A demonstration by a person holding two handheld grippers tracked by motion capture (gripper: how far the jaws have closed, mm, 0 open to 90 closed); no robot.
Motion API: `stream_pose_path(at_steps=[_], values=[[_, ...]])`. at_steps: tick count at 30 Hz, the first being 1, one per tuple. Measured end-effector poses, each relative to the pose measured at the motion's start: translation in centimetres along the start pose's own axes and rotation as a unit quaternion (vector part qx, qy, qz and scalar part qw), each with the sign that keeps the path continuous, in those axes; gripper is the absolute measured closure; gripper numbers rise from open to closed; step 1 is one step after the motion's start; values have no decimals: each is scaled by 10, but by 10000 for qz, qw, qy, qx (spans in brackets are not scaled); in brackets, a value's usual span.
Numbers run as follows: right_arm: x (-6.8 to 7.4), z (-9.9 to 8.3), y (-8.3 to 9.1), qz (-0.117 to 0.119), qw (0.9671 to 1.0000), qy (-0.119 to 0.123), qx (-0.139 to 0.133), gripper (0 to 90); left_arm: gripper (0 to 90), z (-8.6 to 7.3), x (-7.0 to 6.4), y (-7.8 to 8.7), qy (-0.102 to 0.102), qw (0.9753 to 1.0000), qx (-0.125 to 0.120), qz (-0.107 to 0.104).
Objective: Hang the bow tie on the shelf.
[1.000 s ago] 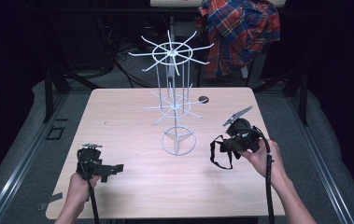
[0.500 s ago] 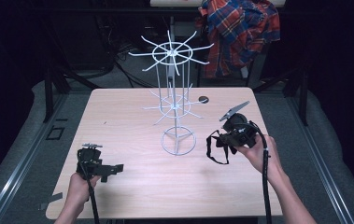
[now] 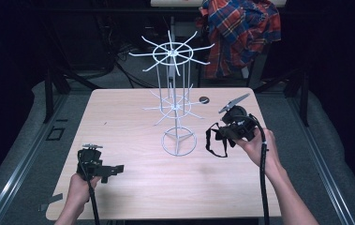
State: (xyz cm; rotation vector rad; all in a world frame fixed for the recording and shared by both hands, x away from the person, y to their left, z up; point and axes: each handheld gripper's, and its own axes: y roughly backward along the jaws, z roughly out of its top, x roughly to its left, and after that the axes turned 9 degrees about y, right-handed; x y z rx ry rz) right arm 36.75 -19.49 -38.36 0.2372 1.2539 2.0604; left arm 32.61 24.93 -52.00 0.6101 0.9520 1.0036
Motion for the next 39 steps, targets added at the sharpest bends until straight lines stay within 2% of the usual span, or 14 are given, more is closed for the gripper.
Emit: stream_pose_path(at_steps=[7, 21, 39], values=[[-1, 11, 3, -71, 9999, -83, -67, 887, 1, 0, 0, 0, -1, 10000, -8, -1], [3, 27, 4, -117, 9997, -63, -187, 887, 1, 0, 0, 0, -1, 10000, -1, -7], [14, 43, 8, -97, 9996, 79, -263, 884, 1, -1, 2, 1, 20, 10000, -37, 2]])
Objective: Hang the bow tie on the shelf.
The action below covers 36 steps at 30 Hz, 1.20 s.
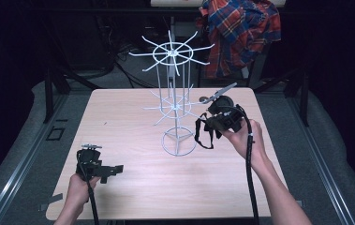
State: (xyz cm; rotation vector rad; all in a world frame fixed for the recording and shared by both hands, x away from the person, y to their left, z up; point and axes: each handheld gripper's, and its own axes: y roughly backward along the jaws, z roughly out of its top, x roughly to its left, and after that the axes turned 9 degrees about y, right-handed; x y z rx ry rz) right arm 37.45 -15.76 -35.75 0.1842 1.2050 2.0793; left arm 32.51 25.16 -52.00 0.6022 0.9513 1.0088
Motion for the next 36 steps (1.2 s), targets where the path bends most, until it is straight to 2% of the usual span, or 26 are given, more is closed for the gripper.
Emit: stream_pose_path(at_steps=[5, 19, 36], values=[[5, 5, -2, 14, 10000, 34, -16, 883, 1, 1, -1, -1, -22, 10000, 39, -24], [17, 8, -22, 121, 9998, 102, 96, 883, 1, 0, -1, 0, -10, 10000, 34, -39], [8, 0, -36, 179, 9996, -57, 187, 871, 1, 0, 0, -1, 1, 10000, 36, -32]])
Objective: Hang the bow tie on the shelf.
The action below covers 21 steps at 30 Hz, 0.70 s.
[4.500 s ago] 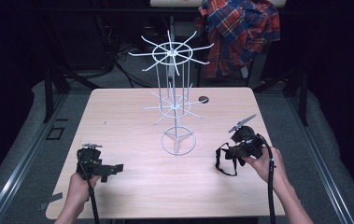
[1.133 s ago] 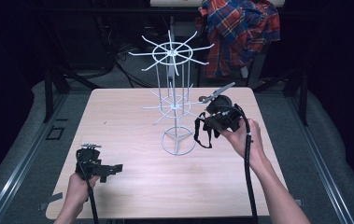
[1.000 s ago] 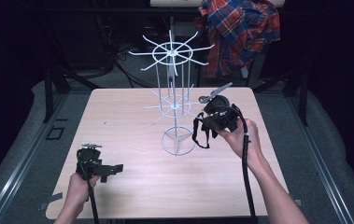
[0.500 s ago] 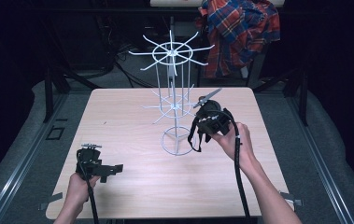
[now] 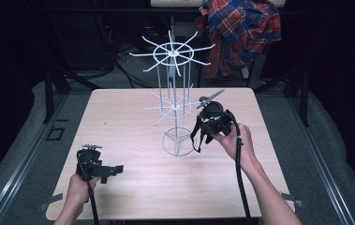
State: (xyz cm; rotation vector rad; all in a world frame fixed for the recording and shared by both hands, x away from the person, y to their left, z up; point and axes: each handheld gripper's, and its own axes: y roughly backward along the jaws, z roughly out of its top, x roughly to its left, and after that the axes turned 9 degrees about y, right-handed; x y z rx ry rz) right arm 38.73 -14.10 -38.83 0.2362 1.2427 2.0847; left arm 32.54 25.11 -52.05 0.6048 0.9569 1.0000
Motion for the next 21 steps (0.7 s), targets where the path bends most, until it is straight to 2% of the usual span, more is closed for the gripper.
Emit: stream_pose_path(at_steps=[6, 11, 21], values=[[-3, -3, -2, 24, 10000, -27, 49, 843, 1, 0, 0, 0, -1, 10000, -15, -1], [-5, -6, -4, 36, 9999, -113, -19, 820, 1, 0, 0, 0, -12, 10000, 9, -8], [-8, -15, -2, 179, 9998, -115, -35, 684, 1, 0, -1, 0, -18, 10000, 19, 11]])
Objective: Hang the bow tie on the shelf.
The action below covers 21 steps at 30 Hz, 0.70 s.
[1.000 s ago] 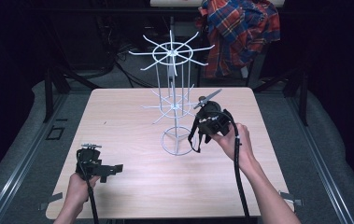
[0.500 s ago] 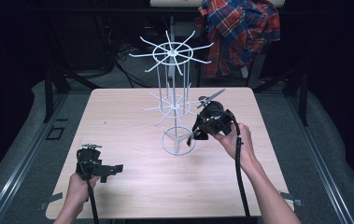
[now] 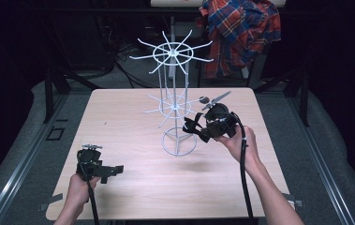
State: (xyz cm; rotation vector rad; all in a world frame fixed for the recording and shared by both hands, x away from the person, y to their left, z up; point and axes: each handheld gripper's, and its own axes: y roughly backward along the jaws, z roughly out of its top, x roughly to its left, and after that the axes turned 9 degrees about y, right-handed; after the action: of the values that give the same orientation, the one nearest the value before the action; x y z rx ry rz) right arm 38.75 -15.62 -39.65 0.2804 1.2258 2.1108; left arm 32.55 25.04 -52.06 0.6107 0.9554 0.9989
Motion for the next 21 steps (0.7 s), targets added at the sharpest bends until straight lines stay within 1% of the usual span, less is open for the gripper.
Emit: stream_pose_path(at_steps=[2, 4, 7, 8, 10, 13, 15, 17, 21], values=[[0, -3, 1, 42, 10000, -25, -49, 641, 1, 0, 0, 0, 1, 10000, 1, 1], [0, -6, 2, 68, 10000, -12, -29, 596, 1, 0, 0, 0, 2, 10000, 1, 6], [-1, -12, 4, 86, 9999, -48, -82, 499, 1, 0, 0, 0, 2, 10000, 3, 6], [-1, -13, 5, 80, 9999, -72, -72, 477, 1, 0, 0, 0, 2, 10000, 15, 3], [-3, -18, 7, 71, 10000, -25, -47, 413, 1, 0, 0, 0, 3, 10000, 21, 5], [-4, -26, 10, 68, 9999, -30, -91, 337, 1, 0, 0, 0, 2, 10000, 16, 12], [-5, -31, 12, 46, 9999, -62, -88, 270, 1, 0, 0, 0, 0, 10000, 18, 14], [-6, -37, 14, 39, 10000, -48, -66, 221, 1, 0, 0, 0, 2, 10000, 16, 16], [-7, -49, 15, 69, 9999, -121, -6, 173, 1, 0, 0, 0, 4, 10000, 16, 20]])
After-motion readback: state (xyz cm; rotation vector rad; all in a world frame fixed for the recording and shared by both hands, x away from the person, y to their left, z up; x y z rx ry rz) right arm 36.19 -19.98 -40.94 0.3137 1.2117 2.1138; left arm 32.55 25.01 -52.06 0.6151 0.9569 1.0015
